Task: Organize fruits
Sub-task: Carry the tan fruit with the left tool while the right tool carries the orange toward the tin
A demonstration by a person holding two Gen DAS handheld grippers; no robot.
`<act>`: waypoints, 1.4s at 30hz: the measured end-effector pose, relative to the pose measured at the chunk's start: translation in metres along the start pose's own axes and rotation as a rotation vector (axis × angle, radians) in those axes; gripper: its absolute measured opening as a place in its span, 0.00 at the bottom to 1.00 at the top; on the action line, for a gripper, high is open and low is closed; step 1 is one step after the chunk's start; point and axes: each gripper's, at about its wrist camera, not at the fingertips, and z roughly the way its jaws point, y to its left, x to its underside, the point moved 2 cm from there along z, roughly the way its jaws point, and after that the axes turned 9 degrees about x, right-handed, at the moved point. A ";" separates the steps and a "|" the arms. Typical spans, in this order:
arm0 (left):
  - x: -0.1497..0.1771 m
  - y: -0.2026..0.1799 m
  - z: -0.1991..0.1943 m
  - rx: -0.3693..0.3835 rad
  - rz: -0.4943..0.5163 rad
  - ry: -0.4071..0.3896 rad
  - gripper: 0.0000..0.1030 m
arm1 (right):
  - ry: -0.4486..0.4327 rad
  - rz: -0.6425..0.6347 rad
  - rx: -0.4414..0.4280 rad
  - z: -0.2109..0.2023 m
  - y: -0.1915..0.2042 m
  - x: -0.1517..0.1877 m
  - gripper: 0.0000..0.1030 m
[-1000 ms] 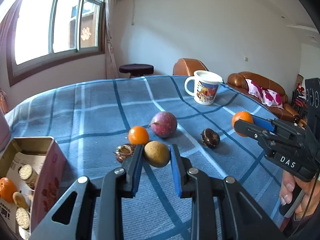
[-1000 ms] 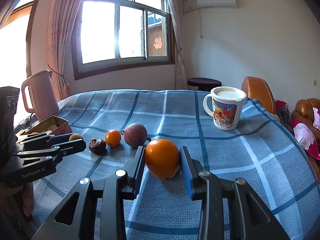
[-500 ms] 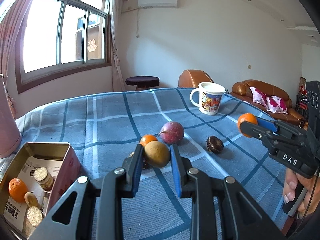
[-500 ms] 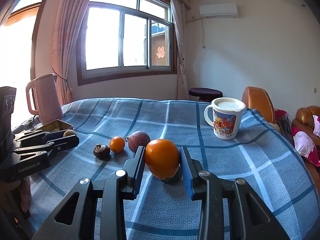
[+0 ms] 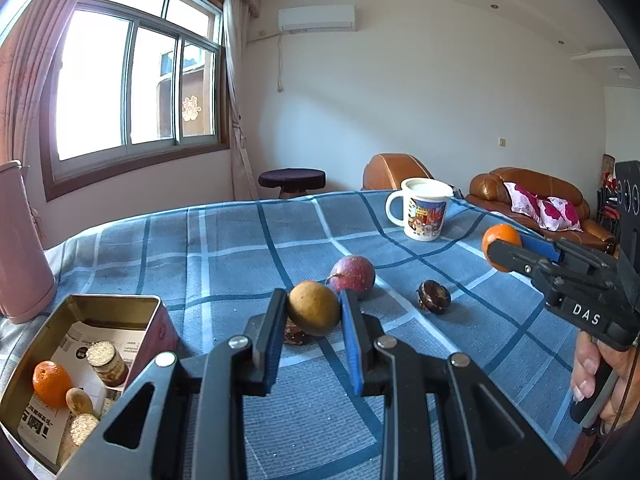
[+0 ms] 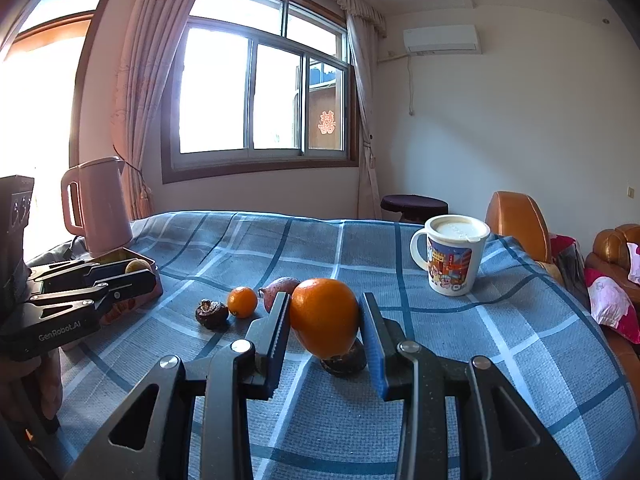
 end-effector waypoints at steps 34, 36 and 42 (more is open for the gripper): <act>0.000 0.013 -0.009 -0.032 -0.015 -0.018 0.27 | -0.043 -0.028 -0.045 -0.003 0.023 -0.003 0.35; -0.001 0.014 -0.008 -0.035 -0.018 -0.015 0.27 | -0.040 -0.030 -0.053 -0.002 0.027 -0.003 0.35; -0.001 0.017 -0.007 -0.041 -0.024 -0.012 0.27 | -0.040 -0.048 -0.079 0.000 0.044 -0.005 0.35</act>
